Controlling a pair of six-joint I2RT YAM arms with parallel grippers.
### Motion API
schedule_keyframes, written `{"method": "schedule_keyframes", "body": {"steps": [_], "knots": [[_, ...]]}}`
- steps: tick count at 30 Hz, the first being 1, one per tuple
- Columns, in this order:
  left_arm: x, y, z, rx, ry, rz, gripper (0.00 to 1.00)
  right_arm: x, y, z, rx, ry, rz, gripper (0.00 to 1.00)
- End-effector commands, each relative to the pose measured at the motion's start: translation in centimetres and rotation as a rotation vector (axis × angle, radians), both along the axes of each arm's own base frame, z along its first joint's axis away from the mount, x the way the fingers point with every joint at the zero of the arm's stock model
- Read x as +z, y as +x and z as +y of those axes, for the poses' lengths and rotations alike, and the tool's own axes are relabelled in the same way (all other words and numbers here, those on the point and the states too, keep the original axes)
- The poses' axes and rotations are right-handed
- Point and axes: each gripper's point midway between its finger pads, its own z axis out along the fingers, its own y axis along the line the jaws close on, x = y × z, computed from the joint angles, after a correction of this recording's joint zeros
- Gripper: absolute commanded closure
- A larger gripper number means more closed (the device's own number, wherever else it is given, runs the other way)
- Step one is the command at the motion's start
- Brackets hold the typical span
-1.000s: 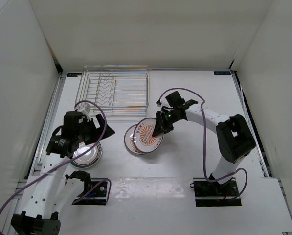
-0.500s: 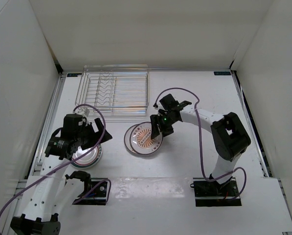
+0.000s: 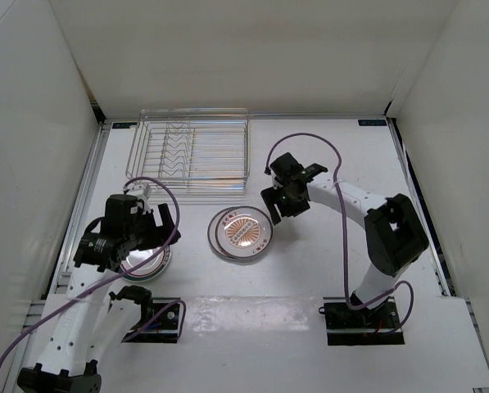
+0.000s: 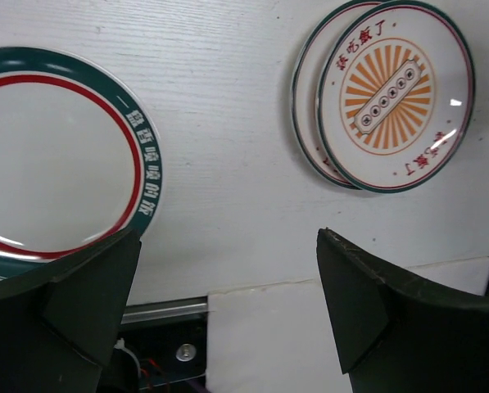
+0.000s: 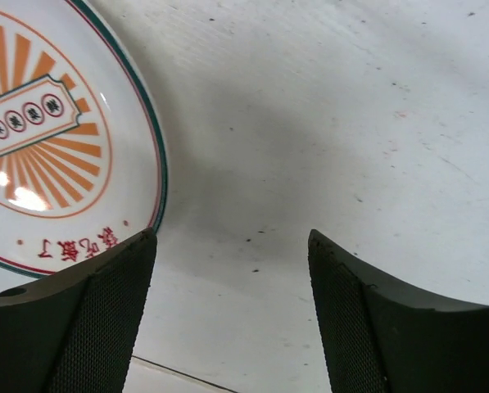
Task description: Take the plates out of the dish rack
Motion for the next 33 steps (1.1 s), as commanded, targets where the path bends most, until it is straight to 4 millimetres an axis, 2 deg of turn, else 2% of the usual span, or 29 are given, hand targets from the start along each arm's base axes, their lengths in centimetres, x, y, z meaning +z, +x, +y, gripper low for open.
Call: {"method": "schedule_keyframes", "body": {"steps": [1, 2, 3, 4, 5, 6, 9, 18, 21, 27, 29, 32, 33], "knots": [[-0.9, -0.6, 1.6, -0.041, 0.11, -0.022, 0.0, 2.1, 1.0, -1.0, 0.031, -0.024, -0.077, 0.25], [-1.1, -0.6, 1.5, -0.042, 0.107, -0.02, 0.0, 2.1, 0.5, -0.2, 0.035, 0.027, -0.056, 0.3], [-1.5, -0.8, 1.6, -0.04, 0.107, -0.015, 0.0, 1.1, -0.9, 0.1, 0.055, 0.055, 0.004, 0.62], [-1.5, -0.8, 1.5, -0.035, 0.1, -0.026, 0.0, 1.2, -1.5, 1.0, 0.063, 0.112, 0.032, 0.82], [-1.5, -0.8, 1.5, -0.02, 0.087, -0.027, 0.0, 1.2, -1.9, 1.7, 0.063, 0.151, 0.051, 0.93], [-1.6, -1.0, 1.4, -0.023, 0.082, -0.026, 0.0, 0.8, -2.4, 1.8, 0.054, 0.162, 0.071, 0.99], [-1.8, -1.5, 1.3, -0.013, 0.069, -0.016, 0.0, 0.5, -3.2, 2.8, 0.066, 0.213, 0.115, 0.95], [-2.3, -2.8, 2.3, -0.001, 0.106, -0.023, 0.0, 0.4, -2.1, 4.9, 0.092, 0.256, 0.139, 0.98], [-2.4, -2.8, 2.6, 0.004, 0.116, -0.047, 0.0, 0.8, -1.8, 5.1, 0.09, 0.265, 0.139, 0.95], [-2.7, -2.6, 2.6, 0.005, 0.118, -0.066, 0.0, 1.5, -2.0, 5.2, 0.102, 0.294, 0.125, 0.95], [-3.0, -2.6, 2.6, 0.004, 0.122, -0.059, 0.0, 2.3, -1.6, 5.6, 0.123, 0.317, 0.095, 0.95], [-3.2, -2.6, 2.7, 0.002, 0.126, -0.054, 0.0, 3.1, 0.1, 5.2, 0.141, 0.277, -0.004, 0.95], [-3.2, -2.5, 2.6, 0.001, 0.123, -0.052, 0.0, 3.0, 1.4, 4.2, 0.111, 0.212, -0.06, 0.95]]}}
